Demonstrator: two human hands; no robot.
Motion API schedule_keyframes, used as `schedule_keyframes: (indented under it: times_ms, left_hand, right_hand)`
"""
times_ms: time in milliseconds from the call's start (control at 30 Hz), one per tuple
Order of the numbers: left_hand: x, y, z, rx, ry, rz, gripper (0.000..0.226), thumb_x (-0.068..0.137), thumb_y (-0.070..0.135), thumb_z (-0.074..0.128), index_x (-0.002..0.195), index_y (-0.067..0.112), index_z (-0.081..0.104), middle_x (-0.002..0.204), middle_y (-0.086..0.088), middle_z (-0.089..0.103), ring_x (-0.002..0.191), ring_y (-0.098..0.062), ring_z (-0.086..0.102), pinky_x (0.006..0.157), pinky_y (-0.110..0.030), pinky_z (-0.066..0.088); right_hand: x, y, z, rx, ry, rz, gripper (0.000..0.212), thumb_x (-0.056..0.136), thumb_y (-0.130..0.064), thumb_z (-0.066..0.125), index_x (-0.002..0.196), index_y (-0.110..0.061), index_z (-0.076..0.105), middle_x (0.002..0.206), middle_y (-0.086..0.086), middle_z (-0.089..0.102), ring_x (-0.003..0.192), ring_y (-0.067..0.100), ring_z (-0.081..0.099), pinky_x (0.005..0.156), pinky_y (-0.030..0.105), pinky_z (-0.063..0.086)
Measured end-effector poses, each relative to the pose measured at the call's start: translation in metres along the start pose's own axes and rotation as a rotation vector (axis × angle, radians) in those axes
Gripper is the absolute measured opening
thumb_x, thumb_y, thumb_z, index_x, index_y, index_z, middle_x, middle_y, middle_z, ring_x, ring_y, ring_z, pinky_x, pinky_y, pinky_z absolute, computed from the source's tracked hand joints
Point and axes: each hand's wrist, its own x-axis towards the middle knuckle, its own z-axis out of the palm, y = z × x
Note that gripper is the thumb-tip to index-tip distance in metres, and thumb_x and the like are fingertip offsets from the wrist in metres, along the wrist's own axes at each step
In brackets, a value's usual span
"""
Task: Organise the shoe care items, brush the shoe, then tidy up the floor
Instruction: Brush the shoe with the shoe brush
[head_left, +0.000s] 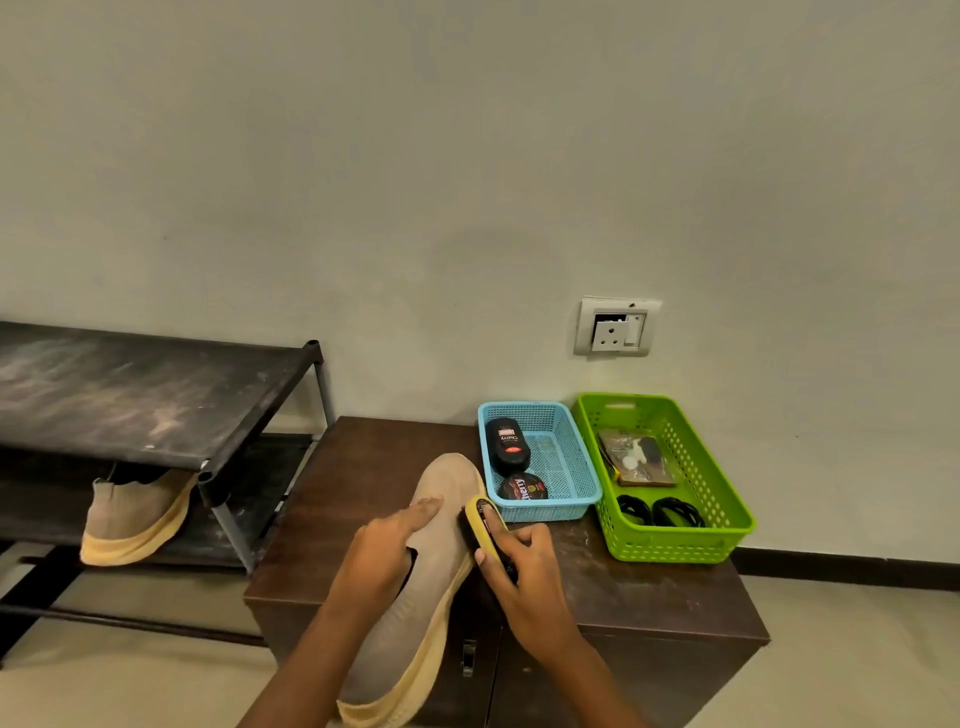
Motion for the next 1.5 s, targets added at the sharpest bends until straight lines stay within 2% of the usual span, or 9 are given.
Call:
schedule_keyframes:
  times_ms: [233, 400, 567, 733, 900, 1033, 1167, 1367, 1500]
  left_hand:
    - [-0.006, 0.009, -0.014, -0.161, 0.275, 0.2, 0.07, 0.077, -0.019, 0.056, 0.133, 0.022, 0.043, 0.135, 0.005, 0.046, 0.127, 0.0, 0.042, 0.106, -0.011, 0.03]
    - [-0.014, 0.024, -0.025, -0.042, 0.309, 0.438, 0.057, 0.075, -0.001, 0.047, 0.132, 0.006, 0.046, 0.132, -0.004, 0.053, 0.129, 0.006, 0.039, 0.106, -0.016, 0.032]
    - [-0.017, 0.027, -0.03, -0.152, 0.387, 0.427, 0.09, 0.07, -0.018, 0.056, 0.14, 0.035, 0.037, 0.14, 0.019, 0.045, 0.127, -0.001, 0.046, 0.105, -0.017, 0.036]
    - [-0.018, 0.032, -0.035, 0.074, 0.306, 0.551, 0.066, 0.063, -0.008, 0.034, 0.127, -0.003, 0.051, 0.131, -0.008, 0.052, 0.125, -0.012, 0.046, 0.108, -0.017, 0.03]
    - [-0.015, 0.017, -0.046, 0.055, 0.351, 0.473, 0.053, 0.078, -0.002, 0.031, 0.127, -0.006, 0.049, 0.132, -0.009, 0.051, 0.126, -0.01, 0.044, 0.108, -0.015, 0.03]
    - [-0.018, 0.022, -0.048, 0.007, 0.35, 0.422, 0.061, 0.071, 0.002, 0.034, 0.13, -0.001, 0.047, 0.131, -0.007, 0.051, 0.126, -0.006, 0.041, 0.108, -0.014, 0.027]
    - [-0.019, 0.022, -0.047, -0.174, 0.376, 0.327, 0.061, 0.08, 0.01, 0.055, 0.139, 0.014, 0.041, 0.137, 0.006, 0.046, 0.129, 0.001, 0.04, 0.105, -0.01, 0.031]
    - [-0.018, 0.026, -0.041, -0.185, 0.381, 0.371, 0.064, 0.077, -0.004, 0.061, 0.136, 0.009, 0.04, 0.134, -0.004, 0.051, 0.127, 0.005, 0.041, 0.105, -0.016, 0.035]
    - [-0.014, 0.018, -0.046, -0.138, 0.421, 0.385, 0.064, 0.078, -0.008, 0.057, 0.138, 0.009, 0.039, 0.136, -0.003, 0.049, 0.127, -0.003, 0.044, 0.105, -0.015, 0.034]
  right_hand:
    - [0.0, -0.038, -0.003, 0.013, 0.115, -0.227, 0.053, 0.091, -0.048, 0.044, 0.141, -0.052, 0.026, 0.099, -0.009, 0.035, 0.093, 0.007, 0.043, 0.084, 0.017, 0.041]
    - [0.019, -0.044, -0.02, 0.053, 0.324, -0.11, 0.054, 0.089, -0.049, 0.045, 0.138, -0.056, 0.023, 0.1, -0.008, 0.036, 0.096, 0.007, 0.047, 0.085, 0.029, 0.048]
    - [0.006, -0.079, -0.017, 0.027, 0.295, -0.341, 0.051, 0.091, -0.039, 0.052, 0.14, -0.03, 0.042, 0.099, -0.003, 0.037, 0.087, 0.003, 0.044, 0.084, 0.009, 0.041]
    - [0.031, -0.058, -0.038, -0.011, 0.475, -0.06, 0.053, 0.088, -0.043, 0.046, 0.139, -0.033, 0.037, 0.098, -0.004, 0.035, 0.084, 0.005, 0.04, 0.081, 0.022, 0.043]
    - [-0.005, -0.085, -0.014, 0.01, 0.18, -0.372, 0.052, 0.092, -0.048, 0.047, 0.142, -0.043, 0.033, 0.099, -0.01, 0.036, 0.086, 0.003, 0.045, 0.082, 0.011, 0.041]
    - [0.017, -0.06, -0.025, -0.063, 0.349, -0.155, 0.056, 0.088, -0.048, 0.047, 0.139, -0.055, 0.025, 0.098, -0.005, 0.037, 0.089, 0.011, 0.05, 0.083, 0.032, 0.051]
    - [-0.018, -0.098, -0.012, 0.049, 0.142, -0.405, 0.05, 0.092, -0.046, 0.05, 0.14, -0.039, 0.039, 0.097, -0.005, 0.039, 0.082, -0.001, 0.044, 0.081, 0.009, 0.042]
    - [0.007, -0.078, -0.016, -0.055, 0.33, -0.217, 0.052, 0.091, -0.046, 0.048, 0.141, -0.044, 0.033, 0.101, -0.005, 0.036, 0.087, 0.007, 0.048, 0.083, 0.015, 0.043]
    - [-0.01, -0.094, -0.013, -0.008, 0.162, -0.432, 0.048, 0.093, -0.042, 0.05, 0.14, -0.031, 0.043, 0.1, -0.003, 0.038, 0.086, 0.003, 0.047, 0.086, 0.007, 0.039]
